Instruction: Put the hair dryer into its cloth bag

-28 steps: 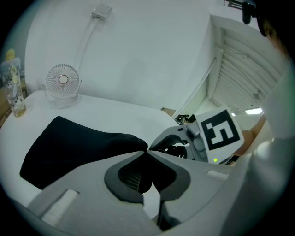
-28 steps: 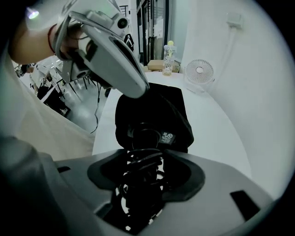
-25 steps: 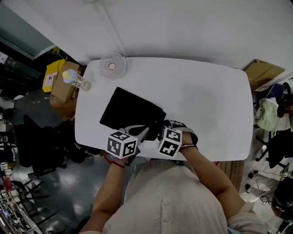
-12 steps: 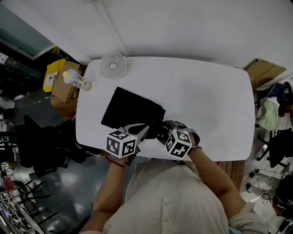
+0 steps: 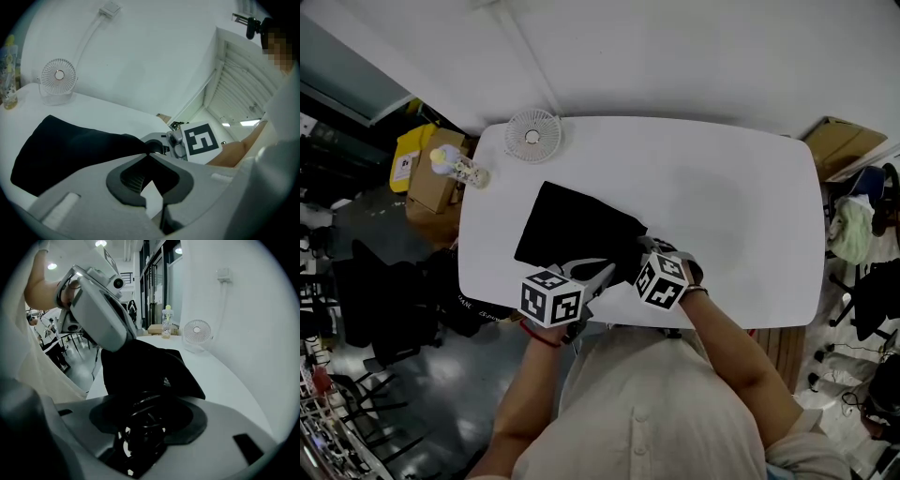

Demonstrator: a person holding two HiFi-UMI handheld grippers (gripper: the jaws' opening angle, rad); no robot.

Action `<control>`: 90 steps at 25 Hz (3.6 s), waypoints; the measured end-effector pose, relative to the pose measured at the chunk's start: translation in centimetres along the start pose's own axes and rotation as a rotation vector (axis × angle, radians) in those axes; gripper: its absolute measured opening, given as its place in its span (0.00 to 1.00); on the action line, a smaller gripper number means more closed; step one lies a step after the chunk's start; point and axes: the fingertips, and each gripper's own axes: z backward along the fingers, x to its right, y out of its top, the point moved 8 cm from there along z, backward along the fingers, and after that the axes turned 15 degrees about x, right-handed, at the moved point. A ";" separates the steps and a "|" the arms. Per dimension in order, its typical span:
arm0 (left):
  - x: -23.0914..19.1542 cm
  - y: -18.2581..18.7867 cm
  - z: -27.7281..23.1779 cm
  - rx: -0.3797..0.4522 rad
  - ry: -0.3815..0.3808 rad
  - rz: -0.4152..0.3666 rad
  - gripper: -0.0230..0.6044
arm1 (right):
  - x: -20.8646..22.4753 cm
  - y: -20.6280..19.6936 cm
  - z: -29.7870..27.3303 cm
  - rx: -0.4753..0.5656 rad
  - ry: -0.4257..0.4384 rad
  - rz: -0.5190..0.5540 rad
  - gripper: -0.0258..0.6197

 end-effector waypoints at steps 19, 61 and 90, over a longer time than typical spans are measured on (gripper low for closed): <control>-1.9 -1.7 0.0 -0.015 0.061 0.024 0.07 | -0.7 -4.1 3.8 0.162 -0.172 -0.115 0.47; -2.2 -1.9 -0.3 0.025 0.017 0.162 0.07 | -1.9 -4.7 1.7 -0.014 -0.082 0.266 0.21; -2.8 -1.6 1.2 0.038 -0.002 0.177 0.07 | -1.2 -1.2 -4.8 -0.029 -0.091 0.201 0.21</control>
